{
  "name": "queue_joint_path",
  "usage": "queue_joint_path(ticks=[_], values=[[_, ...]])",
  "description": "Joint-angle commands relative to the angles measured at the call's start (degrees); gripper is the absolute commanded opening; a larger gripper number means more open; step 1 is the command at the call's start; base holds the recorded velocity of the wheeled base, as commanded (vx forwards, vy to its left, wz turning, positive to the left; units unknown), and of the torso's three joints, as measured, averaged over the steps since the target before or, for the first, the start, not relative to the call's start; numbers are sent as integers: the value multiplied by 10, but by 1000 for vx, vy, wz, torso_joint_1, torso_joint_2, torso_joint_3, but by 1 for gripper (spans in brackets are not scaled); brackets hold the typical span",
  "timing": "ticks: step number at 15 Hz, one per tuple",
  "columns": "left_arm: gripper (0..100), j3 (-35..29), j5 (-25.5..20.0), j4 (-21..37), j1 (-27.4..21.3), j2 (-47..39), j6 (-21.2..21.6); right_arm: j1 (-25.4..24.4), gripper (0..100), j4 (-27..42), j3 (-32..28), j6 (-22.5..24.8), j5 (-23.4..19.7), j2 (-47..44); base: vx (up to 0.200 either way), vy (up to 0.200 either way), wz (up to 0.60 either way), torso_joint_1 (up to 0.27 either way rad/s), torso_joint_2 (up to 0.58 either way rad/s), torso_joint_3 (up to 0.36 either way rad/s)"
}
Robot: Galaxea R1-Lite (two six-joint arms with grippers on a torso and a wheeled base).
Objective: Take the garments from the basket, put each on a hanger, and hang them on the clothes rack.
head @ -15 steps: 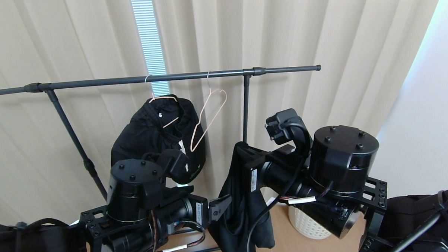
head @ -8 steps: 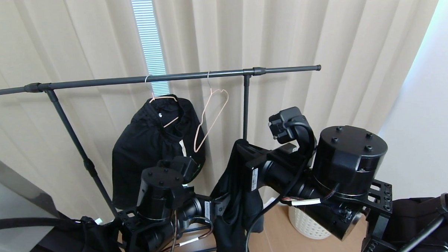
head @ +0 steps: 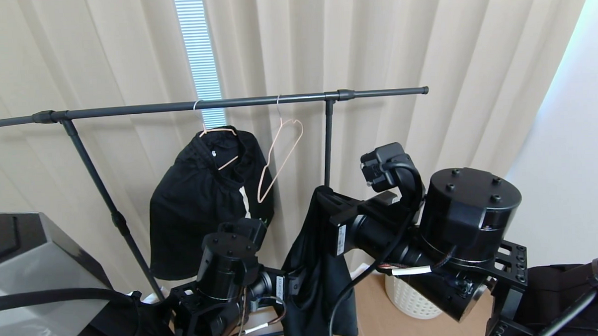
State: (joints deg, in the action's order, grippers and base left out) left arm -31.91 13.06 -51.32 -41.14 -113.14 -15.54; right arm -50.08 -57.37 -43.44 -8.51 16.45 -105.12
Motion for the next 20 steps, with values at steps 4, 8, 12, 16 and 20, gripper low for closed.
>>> queue_joint_path(ticks=[4,8,12,16,20], values=[[100,4,1,0,3,0,3,13,0,1,3,2,1,18,0,0,0,0,0,0],[100,-2,10,-1,30,5,11,23,0,1,15,2,-1,22,0,0,0,0,0,0],[100,-15,9,-12,31,3,10,6,0,1,19,3,-4,19,0,0,0,0,0,0],[100,-19,9,-35,27,1,10,-14,0,1,27,2,-5,18,0,0,0,0,0,0],[100,-19,7,-37,26,2,8,-27,0,1,32,3,-10,18,0,0,0,0,0,0]])
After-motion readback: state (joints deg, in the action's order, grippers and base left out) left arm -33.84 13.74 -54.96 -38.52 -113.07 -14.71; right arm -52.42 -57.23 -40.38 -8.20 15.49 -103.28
